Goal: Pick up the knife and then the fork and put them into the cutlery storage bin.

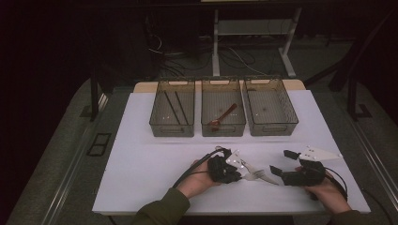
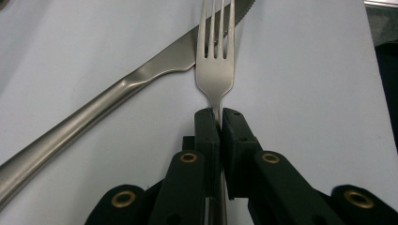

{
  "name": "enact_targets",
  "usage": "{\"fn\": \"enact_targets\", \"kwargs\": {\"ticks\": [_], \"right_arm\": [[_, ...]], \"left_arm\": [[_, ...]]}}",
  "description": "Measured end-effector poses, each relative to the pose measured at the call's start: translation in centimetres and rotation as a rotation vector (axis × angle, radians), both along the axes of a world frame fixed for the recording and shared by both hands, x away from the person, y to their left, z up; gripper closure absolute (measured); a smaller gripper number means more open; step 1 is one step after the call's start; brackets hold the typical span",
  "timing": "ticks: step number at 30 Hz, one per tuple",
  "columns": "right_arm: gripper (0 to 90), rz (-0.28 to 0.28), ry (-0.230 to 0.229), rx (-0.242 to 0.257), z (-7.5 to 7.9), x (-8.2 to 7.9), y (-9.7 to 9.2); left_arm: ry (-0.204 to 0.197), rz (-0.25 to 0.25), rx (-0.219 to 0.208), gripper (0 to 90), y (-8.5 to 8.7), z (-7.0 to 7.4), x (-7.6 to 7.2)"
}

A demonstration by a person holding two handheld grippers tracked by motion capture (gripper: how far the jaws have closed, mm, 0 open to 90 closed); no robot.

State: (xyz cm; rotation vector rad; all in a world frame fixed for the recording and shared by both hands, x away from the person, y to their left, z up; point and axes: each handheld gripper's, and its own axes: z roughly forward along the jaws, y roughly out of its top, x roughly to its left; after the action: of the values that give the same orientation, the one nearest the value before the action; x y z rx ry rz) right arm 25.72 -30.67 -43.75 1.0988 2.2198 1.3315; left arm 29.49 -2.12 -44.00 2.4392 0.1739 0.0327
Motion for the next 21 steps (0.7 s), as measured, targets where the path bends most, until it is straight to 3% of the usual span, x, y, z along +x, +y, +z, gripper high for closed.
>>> {"fn": "enact_targets", "kwargs": {"ticks": [2, 4, 7, 14, 18, 21], "right_arm": [[15.1, -0.012, 0.007, 0.010, 0.2, 0.1, -0.1], [15.1, -0.019, 0.014, 0.008, 0.5, 0.1, -0.2], [14.9, -0.005, 0.049, 0.045, 1.0, 0.1, -0.3], [15.0, 0.072, 0.114, 0.131, 2.3, 0.3, 1.0], [16.6, 0.099, 0.108, 0.134, 2.8, 0.7, 2.0], [23.2, 0.117, 0.104, 0.161, 3.6, 1.2, 2.9]], "left_arm": [[-0.005, -0.003, -0.011, 85.3, 0.4, 0.5, 0.2], [0.003, 0.022, -0.059, 85.3, 0.8, 1.1, 0.3], [0.008, 0.054, -0.108, 85.3, 1.6, 2.0, 0.4], [0.009, 0.113, -0.179, 85.3, 3.1, 3.3, 0.8], [-0.008, 0.142, -0.213, 85.3, 3.5, 3.9, 0.7], [-0.024, 0.164, -0.231, 85.3, 3.7, 4.3, 0.7]]}}
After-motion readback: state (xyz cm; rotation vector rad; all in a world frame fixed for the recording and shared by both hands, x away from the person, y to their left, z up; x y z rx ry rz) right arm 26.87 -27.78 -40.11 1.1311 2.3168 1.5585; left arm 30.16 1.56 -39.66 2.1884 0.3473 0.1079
